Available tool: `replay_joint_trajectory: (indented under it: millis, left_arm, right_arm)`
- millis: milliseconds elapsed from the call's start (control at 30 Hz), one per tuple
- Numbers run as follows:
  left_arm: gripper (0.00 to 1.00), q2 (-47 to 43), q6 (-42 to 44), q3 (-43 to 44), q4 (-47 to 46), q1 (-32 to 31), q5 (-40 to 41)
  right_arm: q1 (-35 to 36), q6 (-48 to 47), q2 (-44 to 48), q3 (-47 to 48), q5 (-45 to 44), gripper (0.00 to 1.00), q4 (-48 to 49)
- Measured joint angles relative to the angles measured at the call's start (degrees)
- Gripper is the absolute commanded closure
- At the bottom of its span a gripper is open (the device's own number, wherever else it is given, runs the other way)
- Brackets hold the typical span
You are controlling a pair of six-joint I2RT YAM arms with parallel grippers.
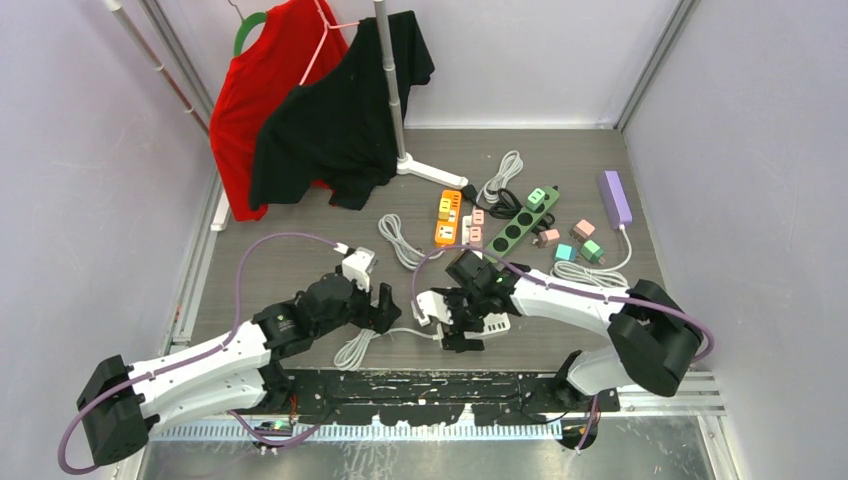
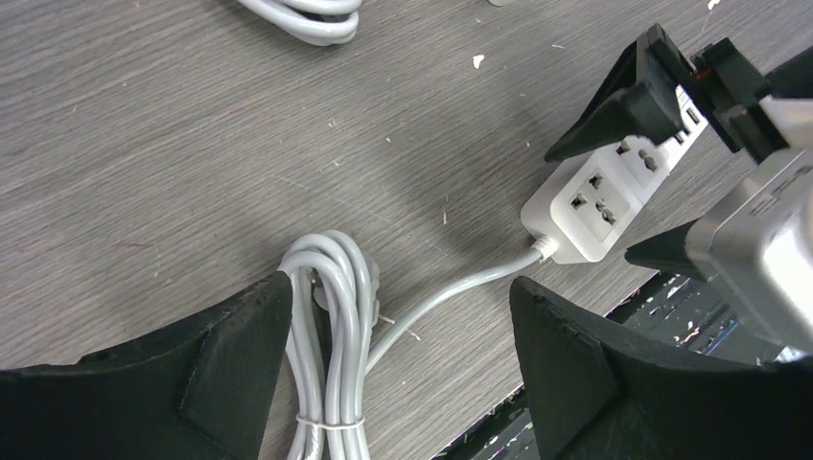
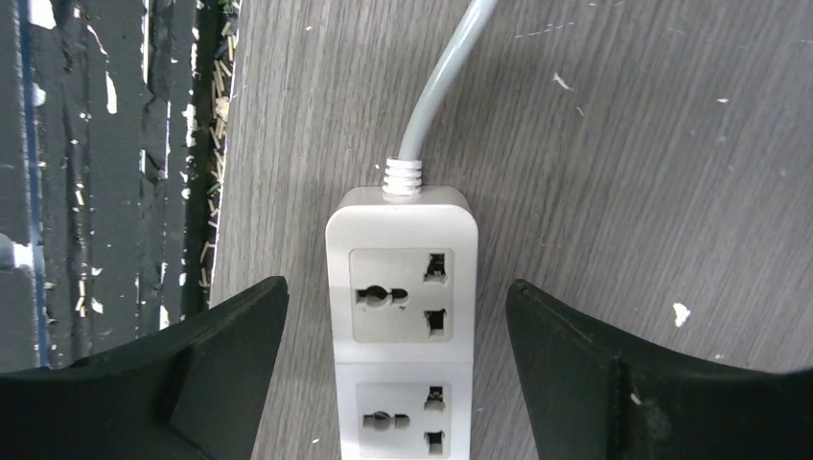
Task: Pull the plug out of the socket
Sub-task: Pick up the socket from the center of the board.
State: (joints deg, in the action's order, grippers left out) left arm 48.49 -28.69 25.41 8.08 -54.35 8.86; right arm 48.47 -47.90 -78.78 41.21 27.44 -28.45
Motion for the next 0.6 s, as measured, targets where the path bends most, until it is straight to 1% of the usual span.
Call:
replay_joint_trajectory:
  millis: [233, 300, 500, 600]
  left_arm:
    - [0.18, -0.9, -0.9, 0.0, 2.4, 0.5, 0.8]
    - [0.18, -0.9, -0.9, 0.0, 3.0, 0.7, 1.0]
    - [0.18, -1.3, -0.9, 0.0, 4.4, 0.8, 1.1]
    - [0.18, -1.9, -0.6, 0.1, 5.4, 0.9, 1.0]
  right_arm:
    - [2.6, 0.0, -3.3, 0.0, -4.4, 0.42, 0.6]
    - [2.9, -0.1, -3.5, 0.0, -5.3, 0.51, 0.8]
    - [3.2, 0.0, -3.8, 0.8, -6.1, 0.83, -0.1]
    - [2.3, 0.0, -3.7, 2.3, -4.9, 0.94, -2.3]
